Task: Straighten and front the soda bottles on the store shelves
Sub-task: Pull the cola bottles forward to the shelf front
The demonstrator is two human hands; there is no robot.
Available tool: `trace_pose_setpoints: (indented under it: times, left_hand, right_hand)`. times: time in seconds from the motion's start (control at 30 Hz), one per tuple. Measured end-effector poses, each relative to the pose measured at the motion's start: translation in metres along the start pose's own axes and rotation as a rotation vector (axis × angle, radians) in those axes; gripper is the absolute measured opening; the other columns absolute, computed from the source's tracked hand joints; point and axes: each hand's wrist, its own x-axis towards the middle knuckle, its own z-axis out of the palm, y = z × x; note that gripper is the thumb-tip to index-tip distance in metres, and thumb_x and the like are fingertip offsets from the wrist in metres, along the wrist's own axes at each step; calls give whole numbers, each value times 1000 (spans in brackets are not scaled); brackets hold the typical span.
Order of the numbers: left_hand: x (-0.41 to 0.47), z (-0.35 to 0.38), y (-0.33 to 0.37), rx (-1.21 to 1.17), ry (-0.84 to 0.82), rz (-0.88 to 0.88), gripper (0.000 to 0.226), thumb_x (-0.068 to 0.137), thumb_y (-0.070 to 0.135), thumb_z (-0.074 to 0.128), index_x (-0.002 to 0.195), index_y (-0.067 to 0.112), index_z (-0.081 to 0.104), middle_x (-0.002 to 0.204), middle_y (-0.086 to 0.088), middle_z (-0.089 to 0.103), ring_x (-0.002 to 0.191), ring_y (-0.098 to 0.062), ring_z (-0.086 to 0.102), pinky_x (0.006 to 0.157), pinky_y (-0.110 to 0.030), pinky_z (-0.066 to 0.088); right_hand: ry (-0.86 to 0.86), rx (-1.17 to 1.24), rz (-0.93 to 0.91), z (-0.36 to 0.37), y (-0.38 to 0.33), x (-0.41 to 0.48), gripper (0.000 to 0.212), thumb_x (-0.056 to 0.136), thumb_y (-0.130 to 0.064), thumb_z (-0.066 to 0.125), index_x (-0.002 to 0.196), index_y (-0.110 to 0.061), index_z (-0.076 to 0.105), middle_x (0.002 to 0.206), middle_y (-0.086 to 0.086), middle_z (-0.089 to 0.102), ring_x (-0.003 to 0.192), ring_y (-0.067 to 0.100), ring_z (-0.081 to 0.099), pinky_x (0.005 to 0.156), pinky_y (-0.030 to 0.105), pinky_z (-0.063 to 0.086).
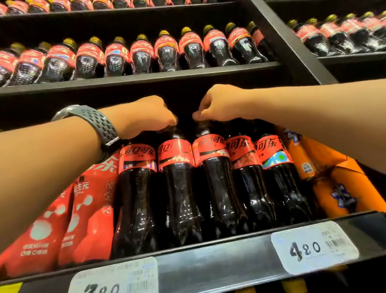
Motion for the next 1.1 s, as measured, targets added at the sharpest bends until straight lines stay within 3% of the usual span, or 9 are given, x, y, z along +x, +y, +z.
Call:
trace_pose_setpoints:
  times: [0.17, 0.33, 0.4, 0.53, 0.67, 0.77, 0.9, 1.0, 1.1]
  left_hand:
    - [-2, -3, 2, -4, -25, -11, 24, 79, 27, 61, 83, 5, 72, 80, -10, 71, 76, -22, 62, 67, -30, 45]
    - [2, 5, 18, 32, 1, 27, 29, 83, 32, 62, 104, 14, 70, 105, -5, 68, 98, -23, 60, 90, -36, 50]
    - [2, 10, 29, 34, 16, 67, 30, 87, 31, 58, 107, 12, 69, 107, -7, 67, 100, -24, 60, 89, -35, 50]
    - [3, 20, 49, 32, 24, 107, 29, 92, 21, 47, 100, 3, 67, 102, -16, 67, 94, -32, 60, 62, -23, 41]
    - [6, 25, 54, 19, 29, 112, 42, 93, 41, 51, 92, 3, 69, 95, -14, 69, 93, -30, 62, 78, -36, 47]
    - [8, 29, 55, 59, 47, 93, 46, 87, 51, 58, 96, 7, 70, 95, -10, 69, 92, -26, 62, 80, -35, 49]
    - [8, 28, 57, -9, 24, 56, 32, 86, 35, 63, 95, 5, 71, 94, -12, 70, 89, -26, 63, 69, -29, 46]
    - [6, 26, 59, -53, -11, 53, 28, 87, 27, 62, 95, 1, 70, 95, -16, 71, 94, -31, 65, 83, -36, 50]
    - [5, 26, 60, -48, -13, 50, 29, 88, 25, 61, 97, 0, 70, 98, -17, 71, 97, -32, 64, 89, -40, 50]
  right_hand:
    - [3, -19, -22, 9, 0, 0, 41, 87, -49, 59, 111, -18, 70, 109, 5, 67, 103, 24, 60, 73, 24, 40]
    - [10, 82, -25, 5, 10, -1, 40, 86, -52, 59, 104, -19, 70, 95, 1, 64, 89, 18, 58, 70, 23, 38]
    - [6, 118, -23, 4, 12, -3, 37, 85, -50, 60, 101, -19, 71, 86, -2, 62, 84, 16, 58, 67, 23, 39]
    - [89, 181, 16, 3, 18, -1, 31, 88, -42, 58, 102, -17, 71, 91, 3, 64, 89, 20, 60, 68, 23, 40]
    - [152, 36, 186, 2, 31, 1, 32, 88, -30, 56, 112, -10, 65, 111, 12, 65, 101, 31, 61, 74, 28, 46]
    - [91, -100, 201, 7, 31, -3, 37, 86, -38, 60, 109, -10, 63, 109, 10, 65, 98, 29, 63, 68, 27, 43]
    - [15, -215, 196, 9, 25, -5, 33, 86, -37, 62, 107, -11, 62, 99, 6, 65, 87, 26, 65, 59, 27, 45]
    - [-52, -203, 209, 6, 21, -2, 16, 91, -22, 54, 89, -7, 60, 66, 4, 56, 51, 19, 55, 32, 20, 40]
    - [-49, -38, 260, 0, 23, -2, 22, 91, -16, 53, 71, -6, 53, 64, 6, 55, 51, 21, 55, 29, 18, 38]
